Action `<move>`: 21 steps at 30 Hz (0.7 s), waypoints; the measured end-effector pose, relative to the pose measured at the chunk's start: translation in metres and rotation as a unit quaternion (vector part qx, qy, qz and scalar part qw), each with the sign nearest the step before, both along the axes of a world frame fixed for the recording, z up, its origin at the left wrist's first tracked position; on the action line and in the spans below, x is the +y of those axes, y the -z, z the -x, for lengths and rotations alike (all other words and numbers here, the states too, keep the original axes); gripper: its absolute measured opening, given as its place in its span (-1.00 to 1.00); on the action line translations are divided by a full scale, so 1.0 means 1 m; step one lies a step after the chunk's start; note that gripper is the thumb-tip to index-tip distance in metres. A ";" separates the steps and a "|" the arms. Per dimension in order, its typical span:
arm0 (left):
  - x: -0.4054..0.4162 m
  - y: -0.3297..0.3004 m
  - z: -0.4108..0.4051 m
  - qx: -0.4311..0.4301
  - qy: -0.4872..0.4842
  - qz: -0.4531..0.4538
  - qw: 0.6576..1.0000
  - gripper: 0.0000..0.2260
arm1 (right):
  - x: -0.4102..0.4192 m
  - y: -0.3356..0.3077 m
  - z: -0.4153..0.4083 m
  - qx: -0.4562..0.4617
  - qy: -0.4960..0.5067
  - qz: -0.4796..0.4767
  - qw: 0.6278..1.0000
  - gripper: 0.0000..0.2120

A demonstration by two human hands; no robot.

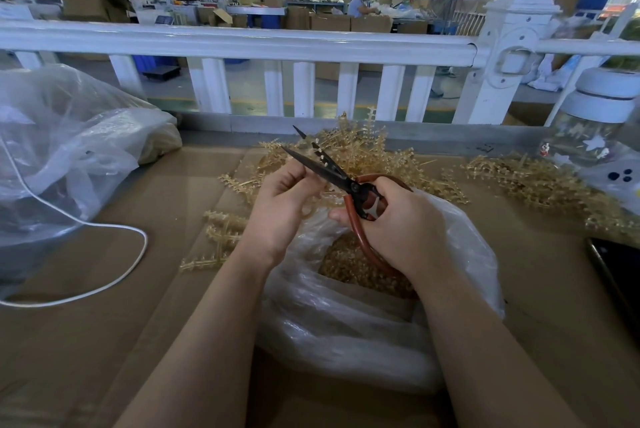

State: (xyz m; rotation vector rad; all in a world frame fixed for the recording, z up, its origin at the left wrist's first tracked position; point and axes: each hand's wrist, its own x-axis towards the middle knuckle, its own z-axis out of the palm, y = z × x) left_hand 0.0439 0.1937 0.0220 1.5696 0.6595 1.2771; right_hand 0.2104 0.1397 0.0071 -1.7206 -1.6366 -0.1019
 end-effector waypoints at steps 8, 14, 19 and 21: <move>-0.002 0.000 -0.004 -0.021 -0.040 -0.029 0.999 -0.89 | 0.000 0.000 0.000 0.006 -0.002 0.008 1.000 -0.48; 0.000 0.002 -0.004 -0.027 -0.046 -0.036 0.998 -0.88 | -0.001 -0.002 0.000 -0.003 0.010 0.001 1.000 -0.45; 0.001 0.002 -0.002 -0.052 -0.047 -0.003 0.998 -0.91 | -0.002 -0.004 0.001 -0.015 0.016 -0.015 1.000 -0.32; 0.002 0.002 -0.001 -0.048 -0.054 0.002 0.997 -0.92 | -0.002 -0.004 0.001 -0.020 0.014 -0.019 1.000 -0.32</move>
